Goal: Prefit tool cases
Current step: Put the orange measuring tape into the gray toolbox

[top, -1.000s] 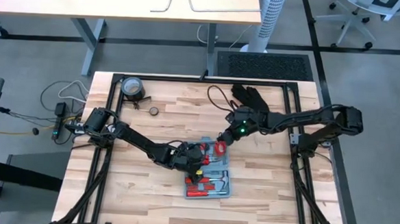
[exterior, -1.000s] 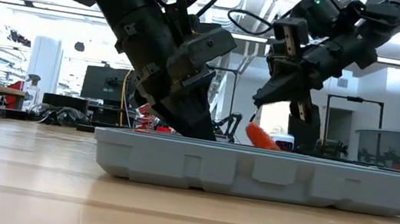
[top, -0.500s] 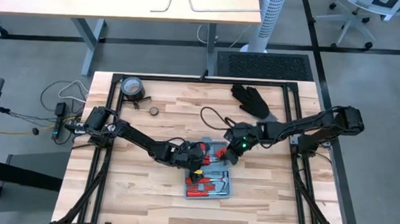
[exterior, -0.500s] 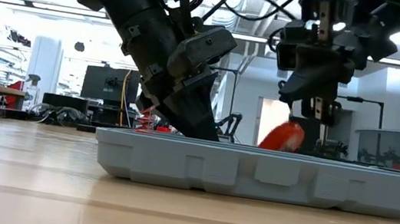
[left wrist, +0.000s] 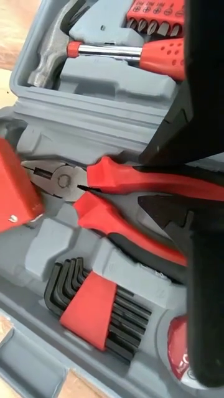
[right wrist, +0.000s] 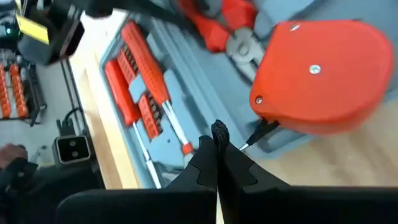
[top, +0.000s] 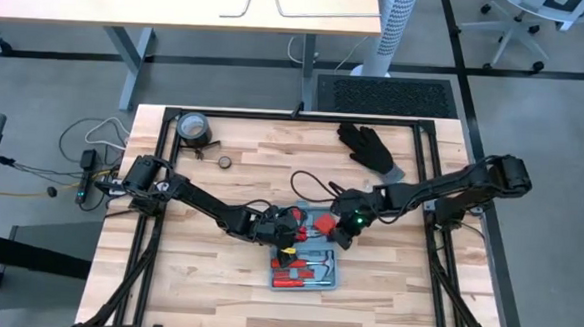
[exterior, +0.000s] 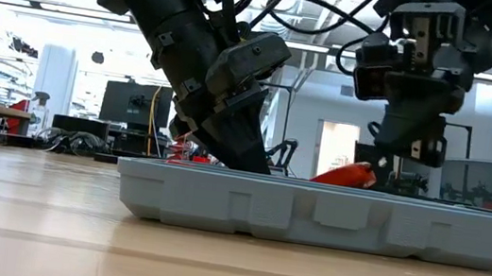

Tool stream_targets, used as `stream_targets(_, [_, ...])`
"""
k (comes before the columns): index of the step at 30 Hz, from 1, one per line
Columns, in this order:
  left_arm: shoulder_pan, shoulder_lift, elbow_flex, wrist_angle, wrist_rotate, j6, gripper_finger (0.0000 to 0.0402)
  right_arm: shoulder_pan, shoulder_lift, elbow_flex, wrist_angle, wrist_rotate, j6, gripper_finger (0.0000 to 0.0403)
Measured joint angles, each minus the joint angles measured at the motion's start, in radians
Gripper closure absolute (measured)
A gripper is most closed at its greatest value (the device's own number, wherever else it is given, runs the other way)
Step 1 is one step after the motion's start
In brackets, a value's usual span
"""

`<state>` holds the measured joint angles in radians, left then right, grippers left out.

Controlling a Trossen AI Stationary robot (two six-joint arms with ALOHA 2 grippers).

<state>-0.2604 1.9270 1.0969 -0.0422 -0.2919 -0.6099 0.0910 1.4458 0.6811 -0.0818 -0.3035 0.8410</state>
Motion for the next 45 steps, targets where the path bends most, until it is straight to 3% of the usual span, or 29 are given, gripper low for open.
stream_targets(4, [0.000,0.001,0.000,0.003,0.000,0.011,0.0324,0.004,0.017,-0.001,0.004,-0.032,0.000,0.0403])
stream_targets(8, [0.000,0.001,0.000,0.005,0.000,0.011,0.0324,0.021,0.014,0.000,0.026,0.006,-0.007,0.0388])
stream_targets(18, [0.000,0.001,0.000,0.006,0.000,0.015,0.0324,0.002,0.017,0.000,0.121,0.014,-0.033,0.0237])
stream_targets(23, [0.003,0.001,0.000,0.008,0.000,0.015,0.0324,0.002,0.017,0.000,0.126,0.015,-0.038,0.0198])
stream_targets(38, [0.030,0.003,0.023,0.059,0.034,0.041,0.0324,-0.029,-0.029,-0.001,0.071,0.077,-0.074,0.0232])
stream_targets(45, [0.080,0.003,0.060,0.059,0.055,0.099,0.0324,-0.055,-0.108,-0.041,0.030,0.159,-0.108,0.0242])
